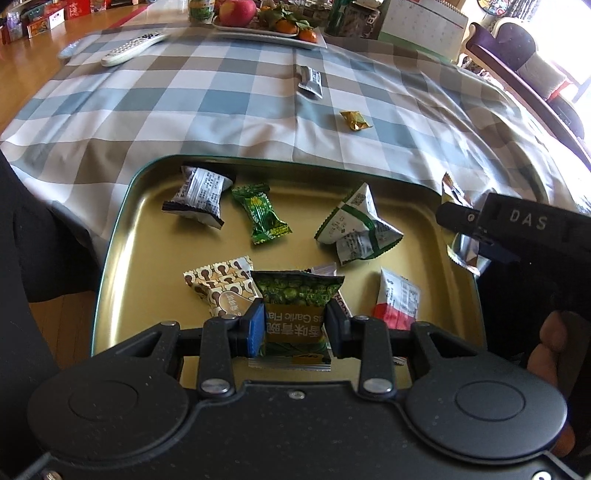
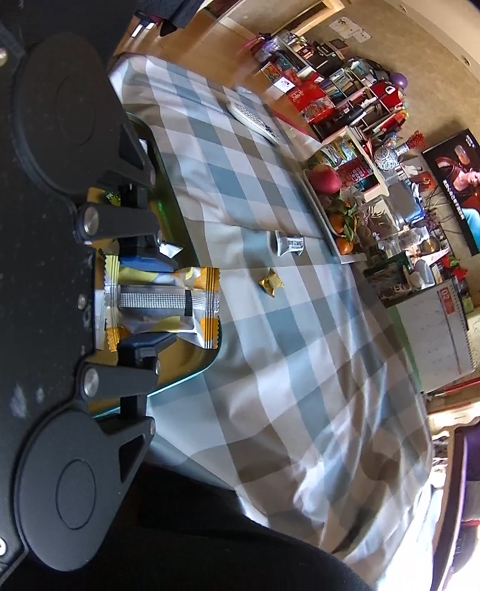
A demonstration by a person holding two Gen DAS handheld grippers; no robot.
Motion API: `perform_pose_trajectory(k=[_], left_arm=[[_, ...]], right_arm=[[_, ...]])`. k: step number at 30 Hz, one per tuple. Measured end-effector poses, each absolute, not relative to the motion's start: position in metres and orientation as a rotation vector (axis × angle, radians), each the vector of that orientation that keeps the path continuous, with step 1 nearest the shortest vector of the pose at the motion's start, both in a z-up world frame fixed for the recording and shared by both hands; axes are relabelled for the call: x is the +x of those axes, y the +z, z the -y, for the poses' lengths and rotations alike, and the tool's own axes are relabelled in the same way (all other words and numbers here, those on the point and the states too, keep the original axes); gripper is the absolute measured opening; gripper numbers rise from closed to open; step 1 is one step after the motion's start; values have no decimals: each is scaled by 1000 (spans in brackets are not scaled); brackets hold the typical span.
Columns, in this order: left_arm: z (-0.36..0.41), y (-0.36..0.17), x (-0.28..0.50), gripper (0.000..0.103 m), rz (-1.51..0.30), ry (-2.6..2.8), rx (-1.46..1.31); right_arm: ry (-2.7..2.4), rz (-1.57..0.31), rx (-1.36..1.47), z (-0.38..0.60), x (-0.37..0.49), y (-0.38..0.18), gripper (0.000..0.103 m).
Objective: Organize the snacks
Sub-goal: 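Carry the green pea packet and yellow-silver candy over the gold tray with both tools, then open the left tool over the tray while the right tool releases the yellow-silver candy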
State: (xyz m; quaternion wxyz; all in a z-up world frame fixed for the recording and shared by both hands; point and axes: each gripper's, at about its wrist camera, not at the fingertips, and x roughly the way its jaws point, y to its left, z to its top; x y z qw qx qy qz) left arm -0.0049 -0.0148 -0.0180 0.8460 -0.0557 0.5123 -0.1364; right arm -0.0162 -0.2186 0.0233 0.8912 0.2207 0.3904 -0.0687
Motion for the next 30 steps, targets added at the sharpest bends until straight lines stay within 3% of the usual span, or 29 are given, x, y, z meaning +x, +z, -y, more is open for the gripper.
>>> perform_pose_trajectory(k=[30], left_arm=[[17,-23,-5,48,-1073,-194,-73]], right_arm=[[-149,-841,405,211,-9,18,37]])
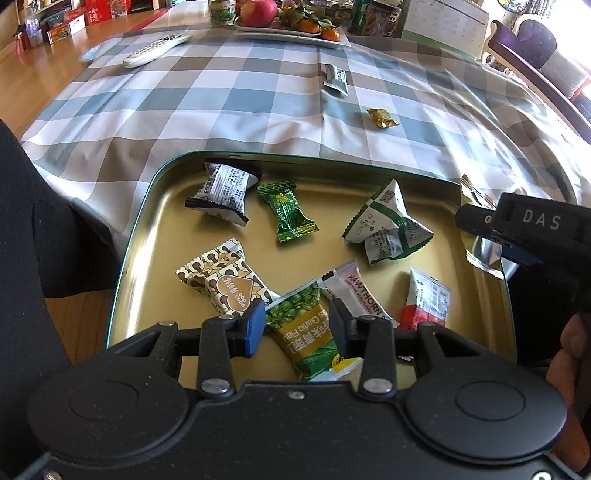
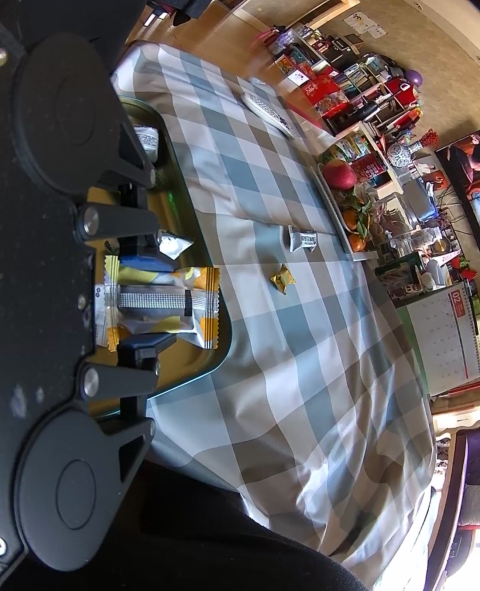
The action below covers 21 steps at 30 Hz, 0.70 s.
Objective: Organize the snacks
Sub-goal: 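Open the left tool over the tray while the right tool releases the yellow-silver candy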
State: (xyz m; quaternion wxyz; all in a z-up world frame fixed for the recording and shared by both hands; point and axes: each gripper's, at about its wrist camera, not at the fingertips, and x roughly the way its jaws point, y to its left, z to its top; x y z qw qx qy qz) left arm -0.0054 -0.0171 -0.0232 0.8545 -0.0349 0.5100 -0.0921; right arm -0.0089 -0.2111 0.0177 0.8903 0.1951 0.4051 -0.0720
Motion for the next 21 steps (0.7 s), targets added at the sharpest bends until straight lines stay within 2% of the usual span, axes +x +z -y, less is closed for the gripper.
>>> perform_pose_trajectory(k=[21], left_arm=[[18,-25,-6,48,-1068,-178,-53]], right_arm=[[-145,-860,382,207,-9,17,40]])
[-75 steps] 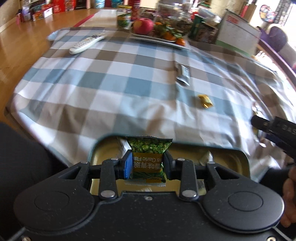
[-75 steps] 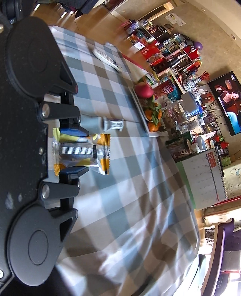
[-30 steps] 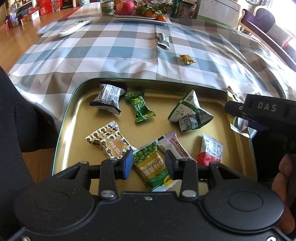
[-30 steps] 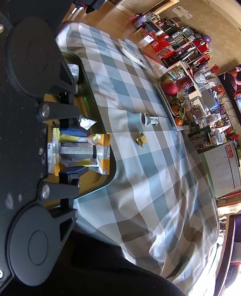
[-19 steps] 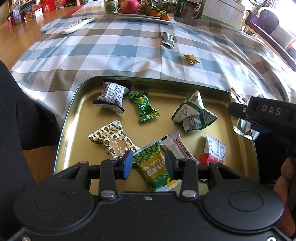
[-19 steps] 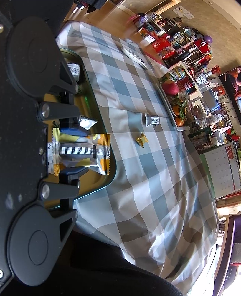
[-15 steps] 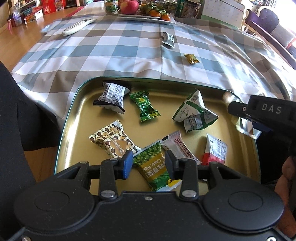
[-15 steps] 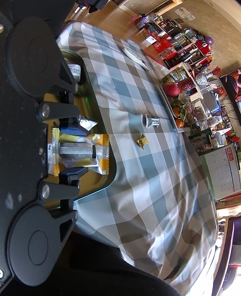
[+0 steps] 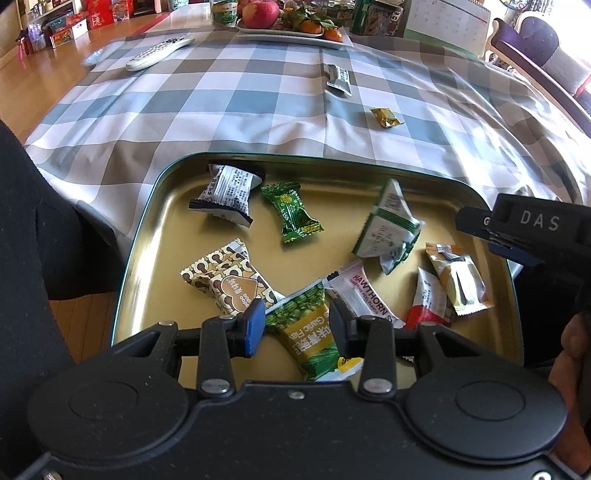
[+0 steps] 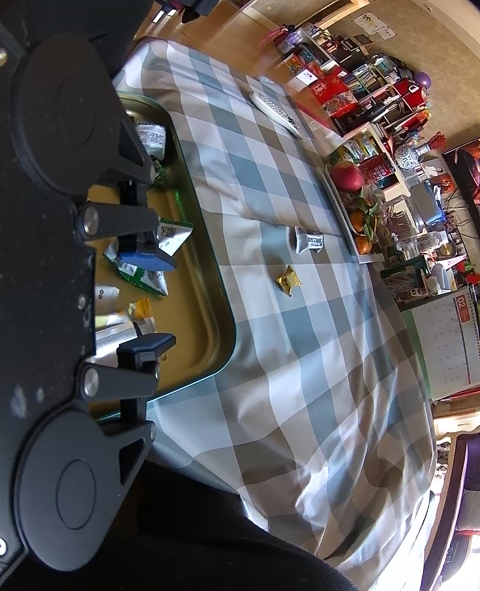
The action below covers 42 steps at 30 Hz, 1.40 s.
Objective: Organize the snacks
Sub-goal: 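Open the left tool over the tray while the right tool releases the yellow-silver candy, then move both open tools back from the tray to the remaining snacks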
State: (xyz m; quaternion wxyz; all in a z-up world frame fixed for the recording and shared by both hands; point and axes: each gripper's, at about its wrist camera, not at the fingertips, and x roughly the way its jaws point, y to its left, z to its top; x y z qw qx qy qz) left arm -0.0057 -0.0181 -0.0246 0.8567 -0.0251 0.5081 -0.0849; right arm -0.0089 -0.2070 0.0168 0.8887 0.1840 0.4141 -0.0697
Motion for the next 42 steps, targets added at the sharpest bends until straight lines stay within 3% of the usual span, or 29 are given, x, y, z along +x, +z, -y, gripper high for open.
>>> perform_pose_trajectory(k=[15,42], left_arm=[[16,-23,-6,48,-1062,-165,-59],[12,-14,-8,48,-1009,-133,-63]], right_arm=[[-139,-893,340,203,-5,14,48],[-122,-955,276,196,-3,9,52]])
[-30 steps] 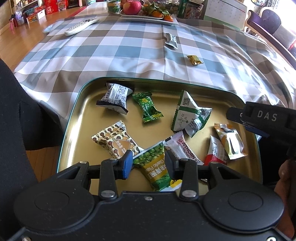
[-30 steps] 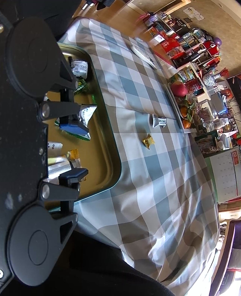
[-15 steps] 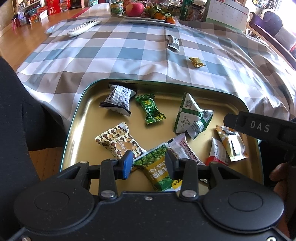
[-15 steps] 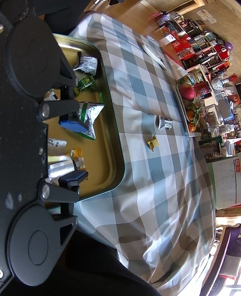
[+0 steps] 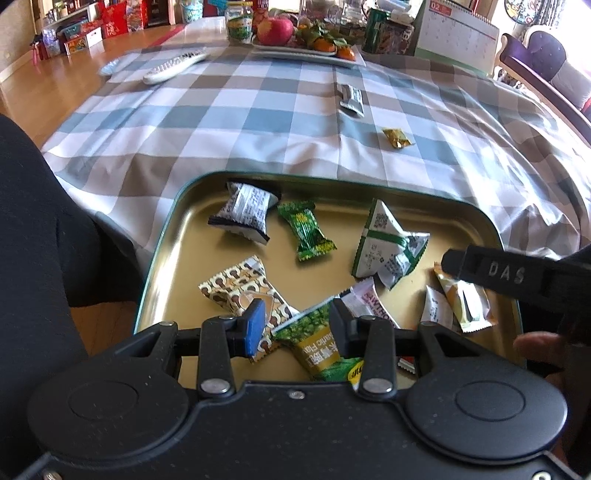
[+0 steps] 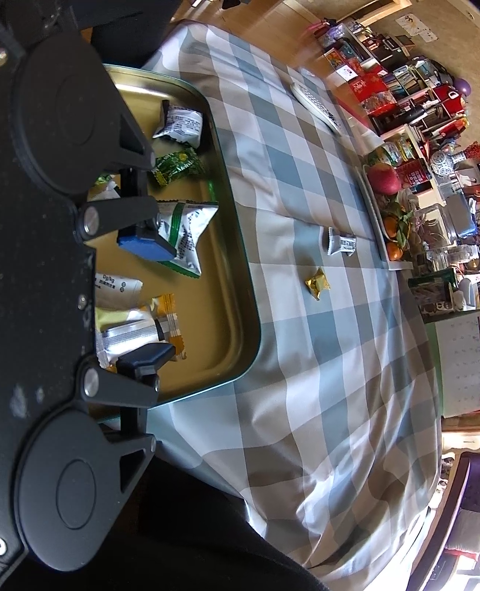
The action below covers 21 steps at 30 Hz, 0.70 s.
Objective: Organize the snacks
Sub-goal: 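Move both open tools back from the tray to the remaining snacks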
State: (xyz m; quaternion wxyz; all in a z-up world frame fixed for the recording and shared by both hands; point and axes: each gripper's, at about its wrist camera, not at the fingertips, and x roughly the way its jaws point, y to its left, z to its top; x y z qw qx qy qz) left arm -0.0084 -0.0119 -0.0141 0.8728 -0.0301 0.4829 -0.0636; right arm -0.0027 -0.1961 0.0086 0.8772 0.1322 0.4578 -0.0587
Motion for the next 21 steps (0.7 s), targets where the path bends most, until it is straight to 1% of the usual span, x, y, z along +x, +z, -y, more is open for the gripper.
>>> perform_pose_trajectory(k=[6,14,21], left_arm=[[4,-6,-6,48,-992,-103,-99],[-7,1,12,48,-1004,-80,-130],[-11,16,40,48,-985,-70,-92]], right_arm=[[-102,-964,225,188,-3,8,56],[-82,-1012,214,186,2,8,56],[-60,-1036,233,194,15,17,56]])
